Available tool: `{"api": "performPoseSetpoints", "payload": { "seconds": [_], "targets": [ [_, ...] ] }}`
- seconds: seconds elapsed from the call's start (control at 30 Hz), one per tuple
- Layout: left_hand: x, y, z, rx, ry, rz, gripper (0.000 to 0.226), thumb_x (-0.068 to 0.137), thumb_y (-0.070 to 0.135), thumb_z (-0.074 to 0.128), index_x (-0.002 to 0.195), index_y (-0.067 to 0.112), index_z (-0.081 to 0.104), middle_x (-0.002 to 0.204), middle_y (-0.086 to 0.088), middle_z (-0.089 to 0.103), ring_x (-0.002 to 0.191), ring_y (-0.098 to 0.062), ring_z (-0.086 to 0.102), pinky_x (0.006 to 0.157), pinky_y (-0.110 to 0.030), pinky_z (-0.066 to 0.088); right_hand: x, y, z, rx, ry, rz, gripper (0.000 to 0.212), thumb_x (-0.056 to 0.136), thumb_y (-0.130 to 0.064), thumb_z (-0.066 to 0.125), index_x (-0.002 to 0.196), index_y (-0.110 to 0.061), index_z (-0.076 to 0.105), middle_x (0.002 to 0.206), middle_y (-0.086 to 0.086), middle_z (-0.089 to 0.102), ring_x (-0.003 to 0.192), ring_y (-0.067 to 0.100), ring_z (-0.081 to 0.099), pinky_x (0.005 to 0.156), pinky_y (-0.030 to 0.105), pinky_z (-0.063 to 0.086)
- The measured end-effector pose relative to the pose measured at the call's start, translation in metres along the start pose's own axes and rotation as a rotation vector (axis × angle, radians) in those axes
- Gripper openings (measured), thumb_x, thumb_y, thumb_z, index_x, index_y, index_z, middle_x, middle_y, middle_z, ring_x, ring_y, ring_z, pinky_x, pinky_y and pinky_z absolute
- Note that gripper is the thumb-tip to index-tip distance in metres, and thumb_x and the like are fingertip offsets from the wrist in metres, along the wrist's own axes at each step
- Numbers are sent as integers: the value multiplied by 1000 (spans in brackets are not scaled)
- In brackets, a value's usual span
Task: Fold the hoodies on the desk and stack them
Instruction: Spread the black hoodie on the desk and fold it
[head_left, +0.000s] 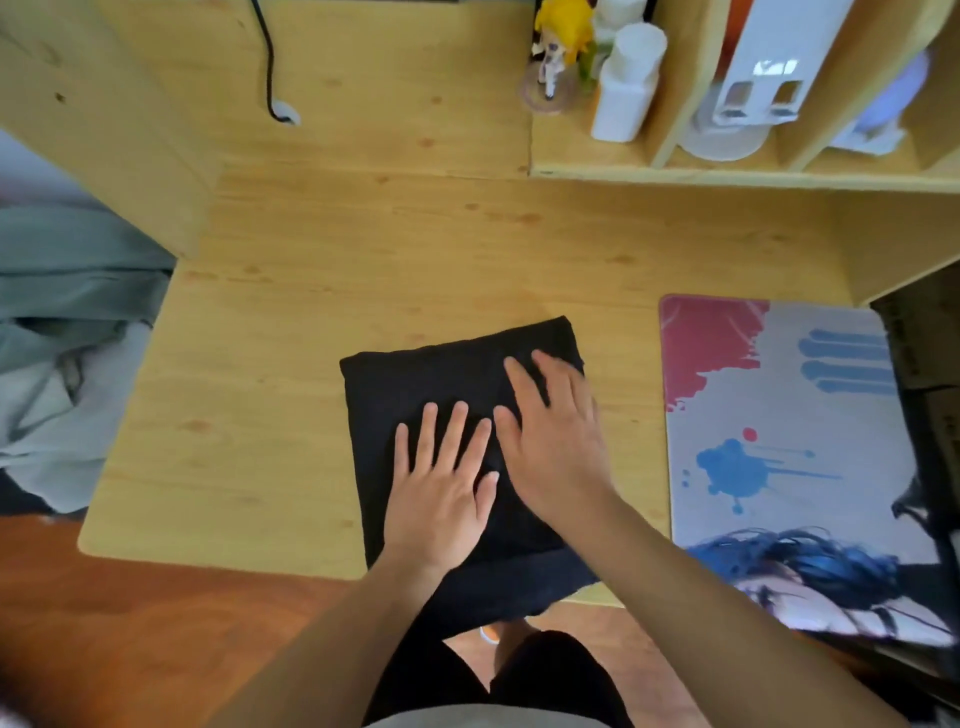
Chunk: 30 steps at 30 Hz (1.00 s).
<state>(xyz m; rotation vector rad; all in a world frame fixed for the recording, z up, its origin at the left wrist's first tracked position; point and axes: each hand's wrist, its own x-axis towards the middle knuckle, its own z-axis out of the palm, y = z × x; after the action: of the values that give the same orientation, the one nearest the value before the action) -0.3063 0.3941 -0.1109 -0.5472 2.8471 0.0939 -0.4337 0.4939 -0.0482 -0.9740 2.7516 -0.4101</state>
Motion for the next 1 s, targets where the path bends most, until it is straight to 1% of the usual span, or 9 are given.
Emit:
{"api": "performPoseSetpoints", "payload": {
  "seconds": [0.1, 0.33, 0.43, 0.53, 0.6, 0.7, 0.8, 0.87, 1.0],
  "targets": [
    [4, 2, 2, -8, 27, 11, 62, 106, 53, 28, 161, 25, 26, 170, -7, 16, 157, -36, 6, 124, -61, 12, 38, 19, 36, -145, -132, -19, 63, 104, -53, 16, 161, -26, 5, 168, 8, -2, 154, 34, -5, 125, 52, 8],
    [-81, -5, 29, -120, -20, -29, 61, 104, 46, 35, 161, 30, 26, 171, -7, 7, 158, -33, 9, 126, -53, 13, 45, 44, 61, -198, -225, -28, 65, 103, -57, 18, 160, -30, 2, 169, 3, -5, 154, 32, -9, 124, 55, 6],
    [-93, -16, 22, -299, 39, -170, 62, 101, 43, 47, 159, 28, 32, 170, -13, 12, 157, -32, 10, 125, -50, 15, 23, 46, 42, 27, -233, 165, 76, 101, -53, 41, 159, -30, -1, 167, 2, -12, 153, 33, -9, 123, 50, 11],
    [-82, -32, -4, -851, 112, -697, 74, 97, 34, 67, 159, 20, 29, 158, -14, 31, 145, -31, 34, 118, -46, 32, -28, 51, 19, 316, -168, 501, 82, 94, -42, 63, 156, -19, 16, 159, 9, 17, 144, 34, 25, 113, 46, 34],
    [-69, -33, -24, -1168, 34, -881, 71, 95, 37, 69, 154, 20, 34, 146, -7, 50, 133, -27, 51, 111, -45, 44, -56, 45, 16, 446, -204, 654, 74, 91, -42, 68, 150, -17, 29, 146, 10, 34, 131, 33, 44, 103, 44, 45],
    [-60, -27, -44, -1303, -149, -956, 65, 89, 40, 75, 143, 18, 46, 137, -2, 61, 124, -27, 59, 104, -48, 50, -60, 39, 17, 630, -319, 806, 69, 85, -46, 72, 140, -18, 42, 131, 6, 53, 117, 29, 57, 96, 44, 53],
    [-59, -23, -81, -1676, -367, -1028, 47, 88, 36, 75, 128, 15, 63, 120, -11, 74, 113, -36, 68, 98, -53, 53, -46, 52, -6, 1148, -518, 993, 58, 79, -39, 79, 128, -15, 59, 116, 6, 71, 106, 27, 67, 97, 47, 54],
    [-61, -18, -107, -1818, -476, -986, 29, 92, 30, 69, 114, 11, 69, 104, -18, 77, 107, -43, 69, 92, -53, 54, -54, 62, -40, 1396, -647, 950, 44, 84, -30, 78, 124, -15, 65, 110, 6, 76, 106, 27, 70, 98, 47, 54],
    [-58, 12, -148, -1859, -544, -841, 37, 90, 28, 66, 121, 8, 69, 110, -20, 75, 106, -44, 70, 90, -54, 53, -92, 93, -101, 1563, -497, 854, 40, 85, -24, 73, 123, -14, 66, 114, 13, 74, 106, 32, 71, 97, 48, 53]
  ]
}}
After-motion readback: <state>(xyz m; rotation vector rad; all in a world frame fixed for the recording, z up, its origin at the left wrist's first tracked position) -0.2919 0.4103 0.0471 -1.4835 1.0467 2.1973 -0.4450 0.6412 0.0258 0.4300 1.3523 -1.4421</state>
